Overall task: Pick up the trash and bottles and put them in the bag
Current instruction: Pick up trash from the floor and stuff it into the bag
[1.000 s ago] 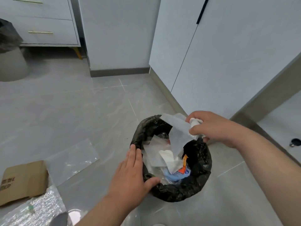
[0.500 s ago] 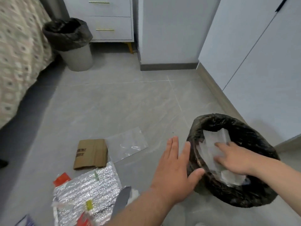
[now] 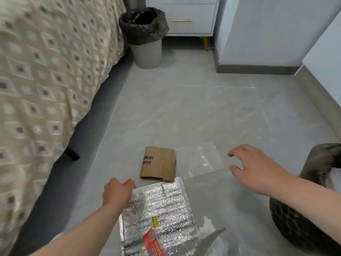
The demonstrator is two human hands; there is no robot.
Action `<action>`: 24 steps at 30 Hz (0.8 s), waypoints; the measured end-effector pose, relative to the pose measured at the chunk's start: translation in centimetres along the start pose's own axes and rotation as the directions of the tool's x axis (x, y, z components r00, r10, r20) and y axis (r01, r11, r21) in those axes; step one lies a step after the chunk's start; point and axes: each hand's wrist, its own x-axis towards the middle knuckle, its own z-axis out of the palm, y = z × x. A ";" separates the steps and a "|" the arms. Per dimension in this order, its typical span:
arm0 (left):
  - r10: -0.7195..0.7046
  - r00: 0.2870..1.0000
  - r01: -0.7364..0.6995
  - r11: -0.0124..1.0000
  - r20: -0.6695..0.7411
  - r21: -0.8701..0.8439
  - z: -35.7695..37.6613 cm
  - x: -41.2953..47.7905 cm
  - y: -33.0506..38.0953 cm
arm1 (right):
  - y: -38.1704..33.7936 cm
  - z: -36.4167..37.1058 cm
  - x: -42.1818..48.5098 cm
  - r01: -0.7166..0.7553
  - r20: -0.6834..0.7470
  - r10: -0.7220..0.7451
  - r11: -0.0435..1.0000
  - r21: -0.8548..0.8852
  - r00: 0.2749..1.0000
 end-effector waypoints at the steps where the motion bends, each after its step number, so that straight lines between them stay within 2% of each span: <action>1: -0.134 0.991 0.133 0.990 -0.011 -0.050 0.3 1.7 -0.9 | -0.6 1.1 0.9 0.009 0.048 -0.009 1.000 -0.005 0.999; 3: -0.295 0.955 0.291 0.949 -0.020 -0.118 1.4 5.0 -2.6 | -1.6 3.5 2.5 0.044 0.165 -0.039 0.999 -0.025 0.985; 5: -0.339 0.941 0.337 0.928 0.016 -0.159 2.0 6.1 -2.9 | -2.8 6.0 4.6 0.085 0.269 -0.069 0.995 -0.048 0.961; 10: -0.304 0.951 0.306 0.912 0.053 -0.273 2.8 7.1 -1.3 | -8.0 12.6 10.3 0.165 0.385 -0.146 0.986 -0.015 0.911; 12: -0.288 0.956 0.291 0.935 0.046 -0.203 2.8 7.5 -1.0 | -9.9 15.0 11.5 0.212 0.412 -0.198 0.977 0.011 0.889; 14: -0.264 0.964 0.266 0.955 0.032 -0.130 2.9 7.9 -0.7 | -10.9 16.8 11.8 0.211 0.475 -0.187 0.978 0.003 0.860; 18: -0.181 0.973 0.193 0.978 0.141 -0.078 3.3 7.7 -0.5 | -10.9 18.9 10.5 0.251 0.526 -0.190 0.967 -0.047 0.829; 24: -0.107 0.972 0.170 0.936 0.211 -0.310 3.6 7.4 -1.7 | -10.4 20.0 7.5 0.310 0.520 -0.256 0.950 -0.019 0.815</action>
